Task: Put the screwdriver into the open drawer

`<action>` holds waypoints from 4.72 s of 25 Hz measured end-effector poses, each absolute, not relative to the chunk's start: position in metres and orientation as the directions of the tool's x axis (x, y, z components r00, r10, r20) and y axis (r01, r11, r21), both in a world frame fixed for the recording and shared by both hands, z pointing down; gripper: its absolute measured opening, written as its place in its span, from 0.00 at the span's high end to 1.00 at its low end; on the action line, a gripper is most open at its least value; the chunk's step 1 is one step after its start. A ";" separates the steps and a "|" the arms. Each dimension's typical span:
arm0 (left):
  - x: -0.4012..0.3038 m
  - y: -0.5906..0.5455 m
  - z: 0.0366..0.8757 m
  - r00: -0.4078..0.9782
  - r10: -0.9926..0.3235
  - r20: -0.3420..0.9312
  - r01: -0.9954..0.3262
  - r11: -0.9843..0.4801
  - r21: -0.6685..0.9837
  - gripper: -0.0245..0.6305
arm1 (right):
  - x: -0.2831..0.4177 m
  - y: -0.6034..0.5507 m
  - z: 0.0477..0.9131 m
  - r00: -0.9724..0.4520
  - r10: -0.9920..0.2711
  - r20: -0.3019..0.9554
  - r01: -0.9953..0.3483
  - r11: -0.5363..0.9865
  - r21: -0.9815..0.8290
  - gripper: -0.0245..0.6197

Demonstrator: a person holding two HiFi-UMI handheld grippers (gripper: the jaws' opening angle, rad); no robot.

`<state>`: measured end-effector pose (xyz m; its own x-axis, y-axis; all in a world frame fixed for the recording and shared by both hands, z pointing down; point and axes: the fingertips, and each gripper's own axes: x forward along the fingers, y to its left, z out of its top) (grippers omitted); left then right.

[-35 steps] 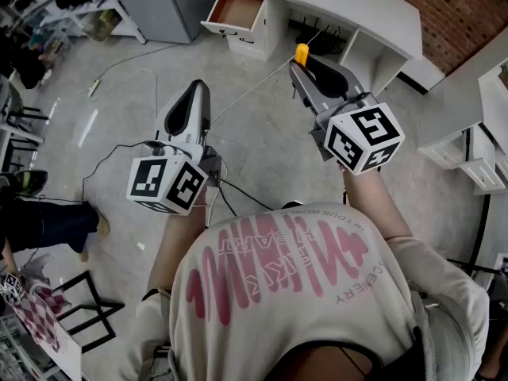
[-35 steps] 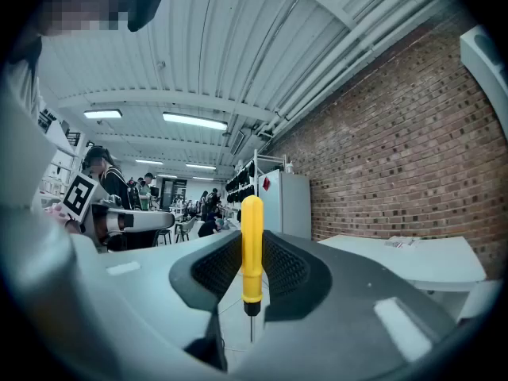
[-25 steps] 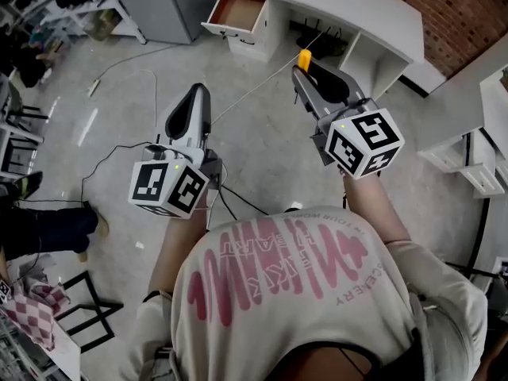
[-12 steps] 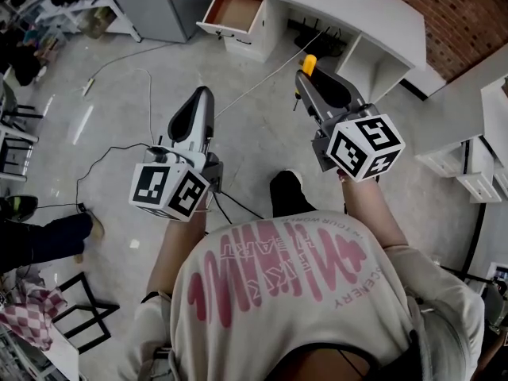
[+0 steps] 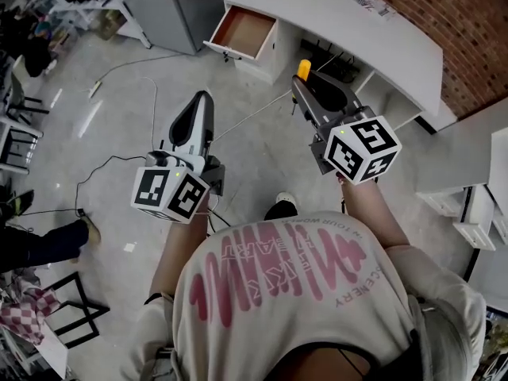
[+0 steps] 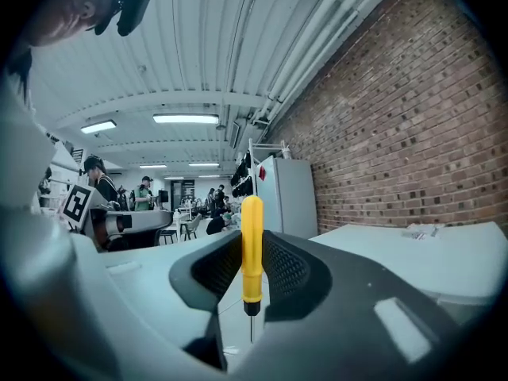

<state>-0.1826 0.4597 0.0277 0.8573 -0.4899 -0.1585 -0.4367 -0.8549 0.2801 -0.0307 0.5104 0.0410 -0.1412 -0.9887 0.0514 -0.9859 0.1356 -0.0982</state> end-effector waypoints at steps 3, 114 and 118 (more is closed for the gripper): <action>-0.153 0.436 0.019 0.846 -0.505 -0.167 -0.455 -0.850 0.267 0.96 | -0.002 0.484 0.028 -0.163 -0.986 0.037 -0.985 0.160 -0.068 0.82; -0.025 -0.122 0.338 0.528 -0.751 0.398 -0.835 -0.372 0.405 0.96 | 0.133 -0.138 0.488 -0.511 -0.492 0.705 -0.855 0.376 -0.357 0.82; -0.038 -0.116 0.352 0.499 -0.763 0.412 -0.846 -0.324 0.424 0.96 | 0.134 -0.136 0.514 -0.489 -0.460 0.741 -0.865 0.367 -0.343 0.82</action>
